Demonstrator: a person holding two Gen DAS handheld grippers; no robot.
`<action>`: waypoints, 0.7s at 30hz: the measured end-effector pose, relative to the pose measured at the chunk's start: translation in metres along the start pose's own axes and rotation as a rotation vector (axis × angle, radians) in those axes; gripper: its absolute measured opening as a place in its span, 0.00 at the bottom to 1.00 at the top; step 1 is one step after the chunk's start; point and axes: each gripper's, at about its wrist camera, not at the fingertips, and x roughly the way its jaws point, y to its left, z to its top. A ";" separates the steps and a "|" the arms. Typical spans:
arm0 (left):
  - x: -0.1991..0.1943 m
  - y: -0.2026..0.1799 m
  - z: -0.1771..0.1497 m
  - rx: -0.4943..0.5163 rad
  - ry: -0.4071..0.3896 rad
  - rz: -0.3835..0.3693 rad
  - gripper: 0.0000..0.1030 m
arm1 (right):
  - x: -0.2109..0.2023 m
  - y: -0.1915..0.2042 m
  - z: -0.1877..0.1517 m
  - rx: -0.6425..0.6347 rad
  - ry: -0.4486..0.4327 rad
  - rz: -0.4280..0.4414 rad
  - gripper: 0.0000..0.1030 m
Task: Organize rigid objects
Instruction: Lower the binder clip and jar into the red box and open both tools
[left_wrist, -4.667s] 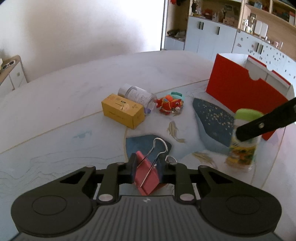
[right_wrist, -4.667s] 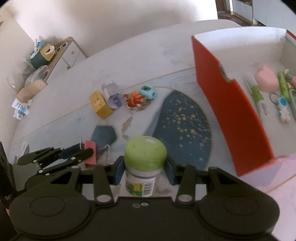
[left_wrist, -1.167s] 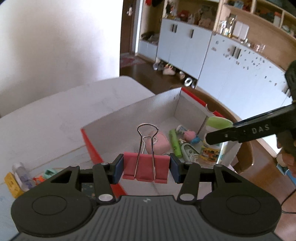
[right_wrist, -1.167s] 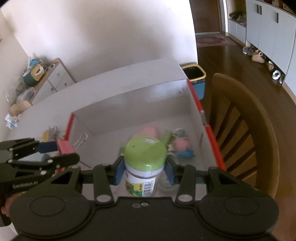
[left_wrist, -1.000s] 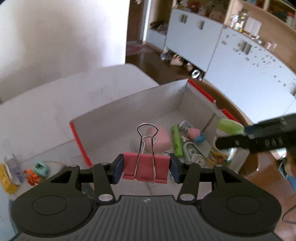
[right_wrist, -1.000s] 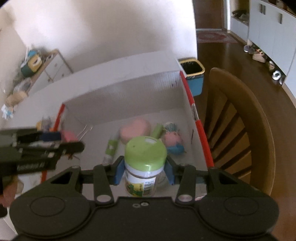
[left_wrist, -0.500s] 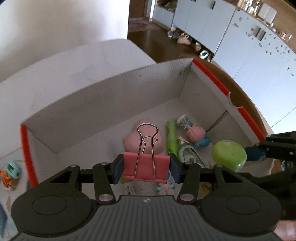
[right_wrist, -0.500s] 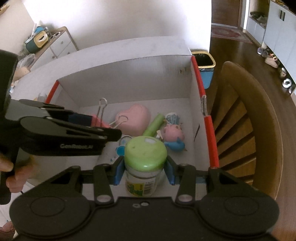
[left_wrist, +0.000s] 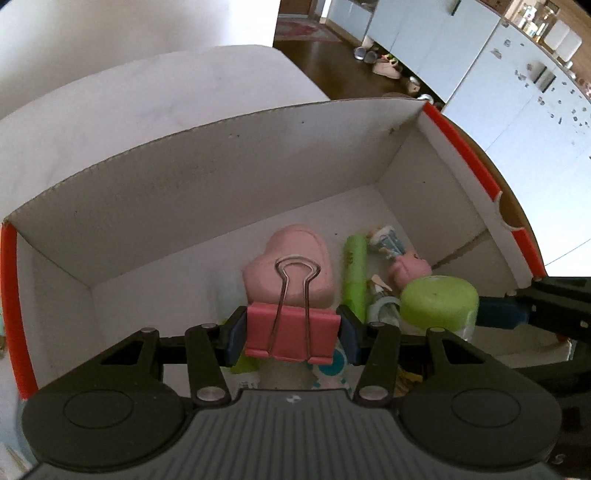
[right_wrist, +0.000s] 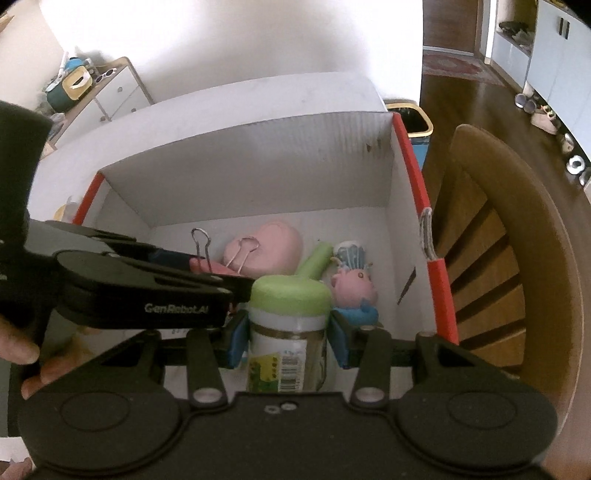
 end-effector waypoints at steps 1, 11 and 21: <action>0.000 0.001 0.000 -0.001 -0.002 -0.001 0.48 | 0.001 0.000 -0.001 0.003 0.003 0.000 0.43; -0.001 0.006 -0.005 -0.020 0.010 -0.007 0.48 | -0.003 0.001 -0.009 0.006 -0.005 0.011 0.49; -0.021 0.011 -0.012 -0.046 -0.023 -0.030 0.55 | -0.026 0.006 -0.020 0.006 -0.044 0.033 0.59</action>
